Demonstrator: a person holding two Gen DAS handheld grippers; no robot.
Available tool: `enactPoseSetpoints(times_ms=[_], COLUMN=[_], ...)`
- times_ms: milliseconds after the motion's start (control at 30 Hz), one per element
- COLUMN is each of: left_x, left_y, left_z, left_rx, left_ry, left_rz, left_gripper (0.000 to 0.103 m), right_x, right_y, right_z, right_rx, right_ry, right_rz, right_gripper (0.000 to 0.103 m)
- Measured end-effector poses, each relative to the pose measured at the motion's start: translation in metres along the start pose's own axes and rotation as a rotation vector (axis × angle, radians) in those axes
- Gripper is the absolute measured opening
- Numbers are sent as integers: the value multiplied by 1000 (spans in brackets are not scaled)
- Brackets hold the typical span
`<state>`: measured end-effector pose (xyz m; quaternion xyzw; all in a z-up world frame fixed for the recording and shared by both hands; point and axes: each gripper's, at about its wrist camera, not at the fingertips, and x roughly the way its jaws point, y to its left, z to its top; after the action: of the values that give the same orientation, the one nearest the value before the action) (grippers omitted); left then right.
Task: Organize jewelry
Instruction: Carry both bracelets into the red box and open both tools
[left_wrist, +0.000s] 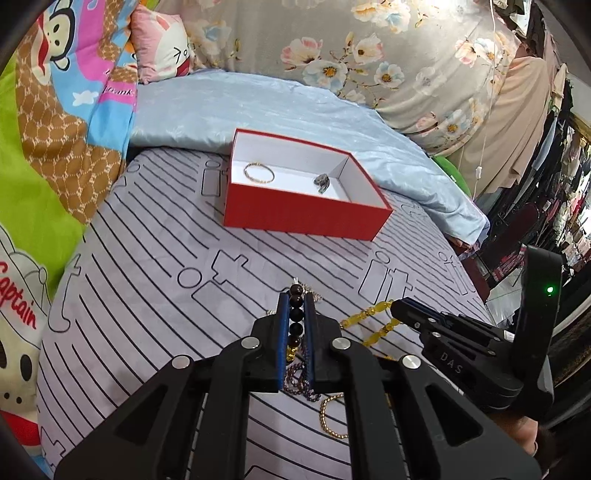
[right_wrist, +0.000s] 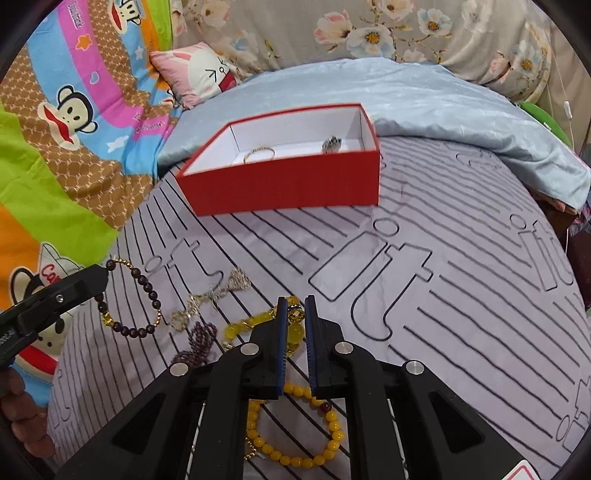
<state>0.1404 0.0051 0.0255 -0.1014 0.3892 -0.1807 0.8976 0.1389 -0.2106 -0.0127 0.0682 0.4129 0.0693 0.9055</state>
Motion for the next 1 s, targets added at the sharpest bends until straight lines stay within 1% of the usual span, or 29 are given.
enactPoseSetpoints(times_ms=[200, 333, 400, 533, 633, 800, 933, 1000], left_x=[-4, 0, 4, 18, 32, 57, 83, 98], left_y=[-7, -13, -15, -17, -17, -10, -2, 1], left_z=[22, 44, 56, 89, 111, 142, 155, 158], left_rx=[22, 53, 66, 81, 89, 72, 50, 41], left_ry=[-36, -70, -88, -121, -139, -150, -134, -118], left_rz=[-4, 6, 12, 19, 29, 3, -13, -13], left_gripper=[7, 7, 7, 7, 7, 7, 7, 7], right_x=[-18, -25, -27, -27, -19, 5, 32, 45], right_y=[-4, -7, -8, -10, -11, -8, 0, 1], right_z=[26, 48, 64, 96, 124, 160, 176, 177], right_rx=[-27, -52, -68, -76, -84, -81, -90, -89], right_ry=[-51, -88, -113, -147, -166, -166, -147, -133], right_rz=[-7, -19, -26, -12, -9, 7, 13, 20], right_gripper=[8, 8, 8, 8, 8, 8, 8, 8])
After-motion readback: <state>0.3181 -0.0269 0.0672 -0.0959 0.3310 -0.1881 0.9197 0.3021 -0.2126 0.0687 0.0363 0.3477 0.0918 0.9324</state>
